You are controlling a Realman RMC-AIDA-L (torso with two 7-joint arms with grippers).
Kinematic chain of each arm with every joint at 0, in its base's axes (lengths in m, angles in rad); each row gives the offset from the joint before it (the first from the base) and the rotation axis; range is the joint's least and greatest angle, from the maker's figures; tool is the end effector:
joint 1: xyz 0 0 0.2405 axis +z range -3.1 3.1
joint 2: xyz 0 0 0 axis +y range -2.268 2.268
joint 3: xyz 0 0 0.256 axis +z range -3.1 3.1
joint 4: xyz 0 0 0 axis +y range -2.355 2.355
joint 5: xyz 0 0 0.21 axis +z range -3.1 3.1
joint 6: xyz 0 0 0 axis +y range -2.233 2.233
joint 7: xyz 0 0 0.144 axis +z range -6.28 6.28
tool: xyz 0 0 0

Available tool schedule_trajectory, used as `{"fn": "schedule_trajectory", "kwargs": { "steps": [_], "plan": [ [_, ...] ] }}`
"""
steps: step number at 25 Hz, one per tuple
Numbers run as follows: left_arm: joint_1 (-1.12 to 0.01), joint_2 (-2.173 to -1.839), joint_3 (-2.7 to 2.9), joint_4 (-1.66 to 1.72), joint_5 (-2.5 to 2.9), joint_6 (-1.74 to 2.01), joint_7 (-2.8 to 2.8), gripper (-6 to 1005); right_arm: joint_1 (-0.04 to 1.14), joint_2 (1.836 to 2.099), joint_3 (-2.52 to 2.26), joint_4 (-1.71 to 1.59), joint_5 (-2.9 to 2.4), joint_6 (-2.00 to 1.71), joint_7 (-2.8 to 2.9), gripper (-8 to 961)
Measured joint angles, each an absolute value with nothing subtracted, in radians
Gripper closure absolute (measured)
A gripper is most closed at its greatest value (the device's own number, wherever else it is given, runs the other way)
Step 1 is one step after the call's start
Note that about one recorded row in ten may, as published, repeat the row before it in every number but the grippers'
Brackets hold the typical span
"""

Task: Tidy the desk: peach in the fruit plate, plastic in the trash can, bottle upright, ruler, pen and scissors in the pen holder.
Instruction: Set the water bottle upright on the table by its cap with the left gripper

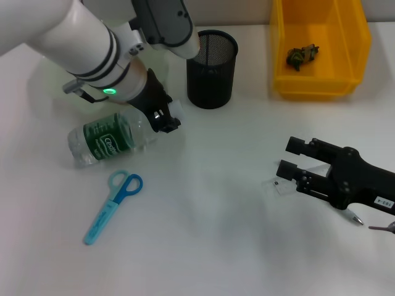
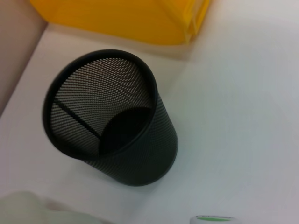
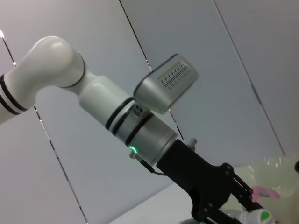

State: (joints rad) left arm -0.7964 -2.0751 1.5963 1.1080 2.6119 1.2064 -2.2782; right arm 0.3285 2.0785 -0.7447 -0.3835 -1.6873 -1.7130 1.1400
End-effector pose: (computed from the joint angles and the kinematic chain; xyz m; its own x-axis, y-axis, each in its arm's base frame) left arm -0.1384 0.3992 -0.0533 0.9076 0.2019 -0.3681 0.0399 -0.9142 -0.4033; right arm 0.2912 0.2490 -0.0206 0.5418 -0.3448 -0.7665 -0.5540 -0.8324 -0.0172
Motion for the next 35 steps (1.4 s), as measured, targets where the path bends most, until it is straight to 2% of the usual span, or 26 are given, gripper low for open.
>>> {"fn": "schedule_trajectory", "kwargs": {
  "steps": [22, 35],
  "plan": [
    [-0.602, -2.071, 1.536, 1.489, 2.611, 1.329, -2.283, 562, 0.357, 2.08, -0.748, -0.372, -1.687, -1.711, 1.144, 290],
    [-0.548, -2.071, 1.499, 1.586, 2.571, 1.378, -2.279, 564, 0.359, 2.08, -0.752, -0.362, -1.688, -1.701, 1.14, 291]
  ]
}}
